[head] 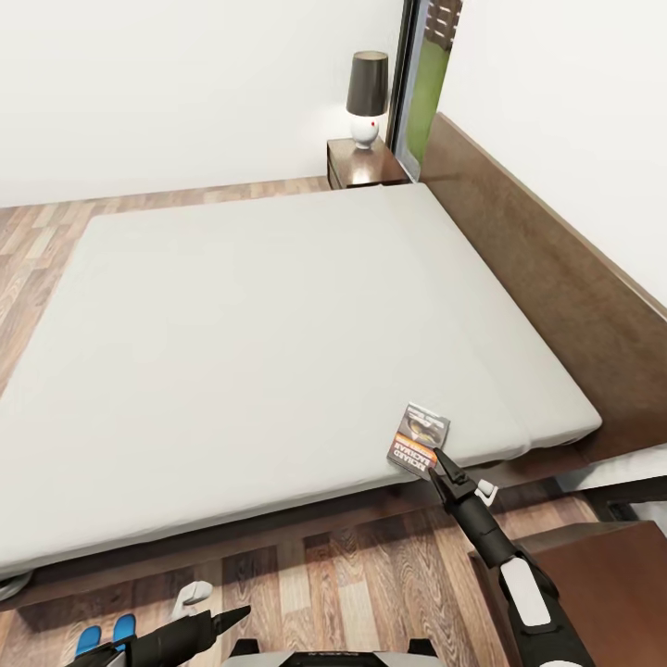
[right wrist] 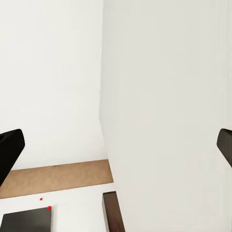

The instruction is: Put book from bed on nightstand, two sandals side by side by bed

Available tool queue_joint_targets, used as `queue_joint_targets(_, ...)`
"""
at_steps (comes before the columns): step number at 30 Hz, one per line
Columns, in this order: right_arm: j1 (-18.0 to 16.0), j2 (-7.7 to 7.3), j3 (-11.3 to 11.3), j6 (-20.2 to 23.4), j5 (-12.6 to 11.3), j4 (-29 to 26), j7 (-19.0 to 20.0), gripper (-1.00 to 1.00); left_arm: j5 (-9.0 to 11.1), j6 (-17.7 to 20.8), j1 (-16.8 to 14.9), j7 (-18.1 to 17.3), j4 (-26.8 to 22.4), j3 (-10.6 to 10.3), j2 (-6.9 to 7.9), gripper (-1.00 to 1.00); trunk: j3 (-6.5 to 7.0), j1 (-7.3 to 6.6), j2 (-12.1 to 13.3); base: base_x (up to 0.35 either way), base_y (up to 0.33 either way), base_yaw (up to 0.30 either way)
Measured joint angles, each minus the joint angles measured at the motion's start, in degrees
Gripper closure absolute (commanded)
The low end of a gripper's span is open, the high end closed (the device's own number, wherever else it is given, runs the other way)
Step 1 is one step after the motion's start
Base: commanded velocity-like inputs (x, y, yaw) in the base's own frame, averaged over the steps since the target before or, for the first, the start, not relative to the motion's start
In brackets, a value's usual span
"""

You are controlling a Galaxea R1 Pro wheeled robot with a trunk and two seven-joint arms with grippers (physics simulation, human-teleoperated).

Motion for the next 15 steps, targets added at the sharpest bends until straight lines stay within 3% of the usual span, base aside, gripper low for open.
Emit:
queue_joint_targets(3,0.0,0.00,0.0,0.0,0.0,0.0,0.0,-1.00,0.0,0.0,0.0,0.0,0.0,0.0,-0.02,-1.00,-0.54,0.66,-1.2,0.000,0.000,0.000)
queue_joint_targets(15,0.0,-0.07,-0.1,0.0,0.0,0.0,0.0,-1.00,0.0,0.0,0.0,-0.1,0.0,0.0,0.01,-1.00,-0.55,0.66,-1.2,0.000,0.000,0.000)
